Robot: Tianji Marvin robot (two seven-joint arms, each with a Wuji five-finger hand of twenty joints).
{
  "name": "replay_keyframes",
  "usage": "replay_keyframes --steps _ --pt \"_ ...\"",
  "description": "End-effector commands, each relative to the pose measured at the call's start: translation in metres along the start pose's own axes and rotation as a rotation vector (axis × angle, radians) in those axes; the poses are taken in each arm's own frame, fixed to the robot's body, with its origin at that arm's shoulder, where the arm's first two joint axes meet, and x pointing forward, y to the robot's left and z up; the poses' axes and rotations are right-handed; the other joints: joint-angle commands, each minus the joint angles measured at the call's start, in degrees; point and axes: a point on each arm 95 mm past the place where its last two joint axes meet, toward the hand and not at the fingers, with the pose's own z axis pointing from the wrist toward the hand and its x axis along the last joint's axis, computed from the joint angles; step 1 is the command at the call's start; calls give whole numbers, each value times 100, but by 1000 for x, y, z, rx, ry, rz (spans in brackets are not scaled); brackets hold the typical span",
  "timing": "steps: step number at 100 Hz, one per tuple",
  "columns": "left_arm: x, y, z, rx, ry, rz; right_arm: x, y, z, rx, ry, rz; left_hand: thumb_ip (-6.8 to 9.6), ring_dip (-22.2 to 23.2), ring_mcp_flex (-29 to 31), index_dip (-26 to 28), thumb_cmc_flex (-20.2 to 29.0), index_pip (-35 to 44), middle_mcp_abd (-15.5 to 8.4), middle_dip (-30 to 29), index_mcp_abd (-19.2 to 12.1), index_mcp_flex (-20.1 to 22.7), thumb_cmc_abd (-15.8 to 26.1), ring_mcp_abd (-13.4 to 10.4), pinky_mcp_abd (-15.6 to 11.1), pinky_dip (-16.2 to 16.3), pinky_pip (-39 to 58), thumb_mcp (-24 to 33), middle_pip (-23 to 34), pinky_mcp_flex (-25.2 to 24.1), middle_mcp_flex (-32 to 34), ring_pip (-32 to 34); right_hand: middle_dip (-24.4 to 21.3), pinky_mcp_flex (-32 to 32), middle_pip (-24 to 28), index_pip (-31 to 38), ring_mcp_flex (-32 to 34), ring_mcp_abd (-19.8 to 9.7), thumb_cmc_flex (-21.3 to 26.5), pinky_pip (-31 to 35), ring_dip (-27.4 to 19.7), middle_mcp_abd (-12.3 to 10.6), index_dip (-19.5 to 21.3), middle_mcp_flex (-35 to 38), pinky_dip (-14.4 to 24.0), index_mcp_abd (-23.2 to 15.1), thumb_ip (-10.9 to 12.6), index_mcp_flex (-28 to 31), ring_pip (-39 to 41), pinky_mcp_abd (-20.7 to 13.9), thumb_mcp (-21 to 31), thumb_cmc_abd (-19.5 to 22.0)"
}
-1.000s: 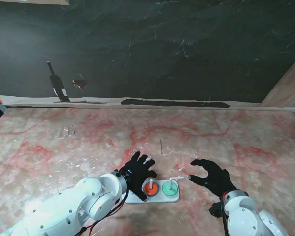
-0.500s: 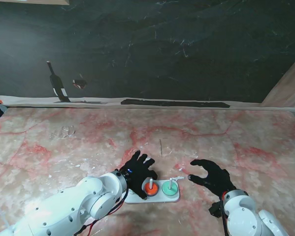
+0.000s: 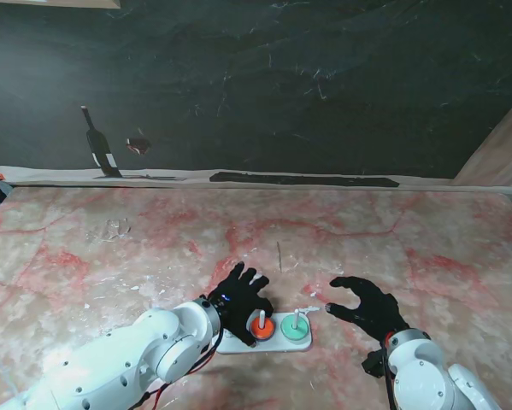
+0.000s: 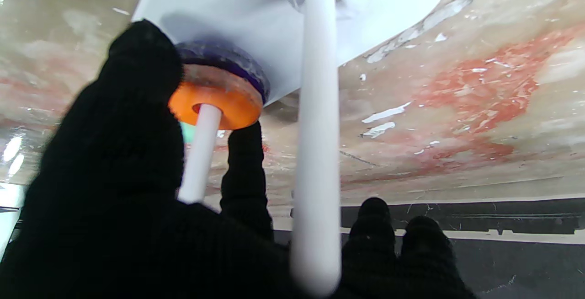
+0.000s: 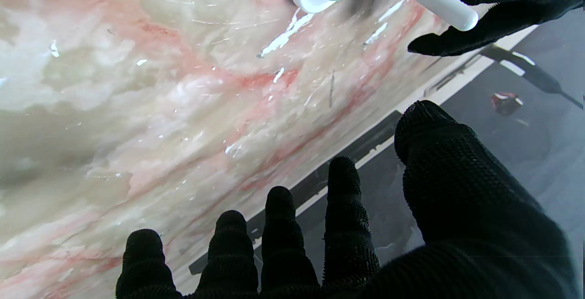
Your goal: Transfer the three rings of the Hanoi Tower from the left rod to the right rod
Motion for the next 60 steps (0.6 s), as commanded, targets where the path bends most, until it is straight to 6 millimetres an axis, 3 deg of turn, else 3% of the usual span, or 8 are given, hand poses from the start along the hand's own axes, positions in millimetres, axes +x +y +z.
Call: replay_keyframes --steps 1,60 --pt "2 1 1 0 6 -7 0 -3 -1 9 -2 3 -8 57 -110 118 95 146 -176 71 -139 156 -9 15 51 45 -88 153 -18 -17 -208 -11 29 -12 66 -52 -112 10 -195 -113 36 -13 18 -193 -79 75 17 -136 -40 13 59 -36" --pt "2 3 0 14 5 -16 0 -3 0 11 2 4 201 275 -108 363 102 694 -343 351 -290 702 225 -8 21 131 -85 153 94 -15 -153 34 31 -11 71 -52 -109 3 -204 -116 38 -12 18 -192 -78 76 19 -133 -38 13 47 0"
